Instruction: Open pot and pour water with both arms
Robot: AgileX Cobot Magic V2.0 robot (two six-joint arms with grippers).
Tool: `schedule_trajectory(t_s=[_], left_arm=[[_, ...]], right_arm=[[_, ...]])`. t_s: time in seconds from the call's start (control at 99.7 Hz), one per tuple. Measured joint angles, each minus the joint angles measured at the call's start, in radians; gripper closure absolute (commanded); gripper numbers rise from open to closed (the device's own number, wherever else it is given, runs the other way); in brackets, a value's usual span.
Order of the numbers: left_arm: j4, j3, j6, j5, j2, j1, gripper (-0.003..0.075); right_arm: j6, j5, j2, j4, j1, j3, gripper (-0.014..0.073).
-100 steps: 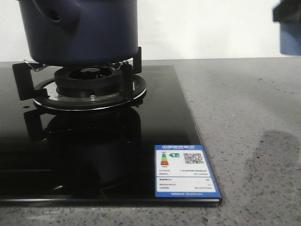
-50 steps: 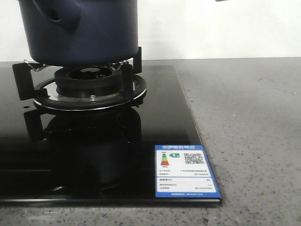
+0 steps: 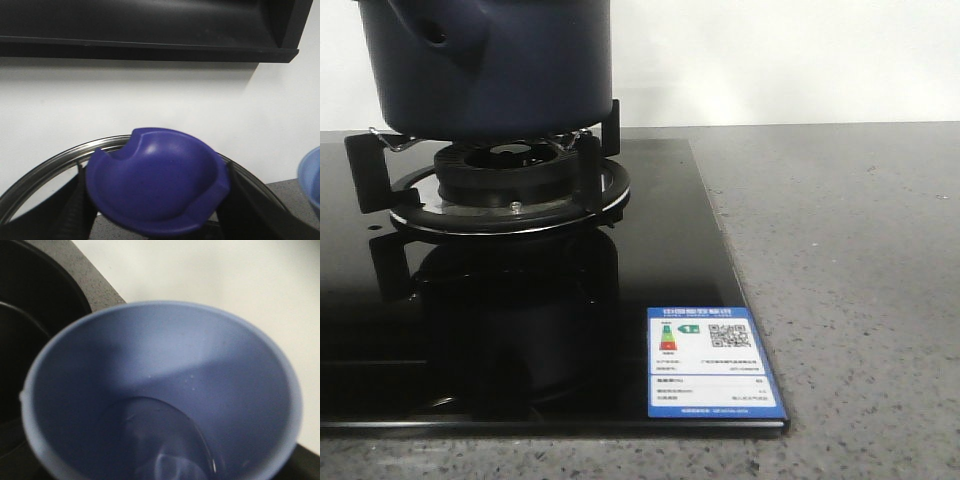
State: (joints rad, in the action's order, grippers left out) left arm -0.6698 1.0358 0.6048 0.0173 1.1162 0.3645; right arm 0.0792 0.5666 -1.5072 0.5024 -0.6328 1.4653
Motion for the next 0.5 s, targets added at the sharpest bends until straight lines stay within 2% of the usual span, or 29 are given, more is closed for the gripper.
schedule_trajectory(t_s=[0.211, 0.501], left_arm=[[0.002, 0.0, 0.0, 0.0, 0.0, 0.0, 0.0362], [0.004, 0.0, 0.0, 0.0, 0.0, 0.0, 0.0362]], right_arm=[[0.0, 0.086, -0.092, 0.2, -0.09, 0.087, 0.0315], [0.0, 0.092, -0.159, 0.481, -0.156, 0.092, 0.0316]])
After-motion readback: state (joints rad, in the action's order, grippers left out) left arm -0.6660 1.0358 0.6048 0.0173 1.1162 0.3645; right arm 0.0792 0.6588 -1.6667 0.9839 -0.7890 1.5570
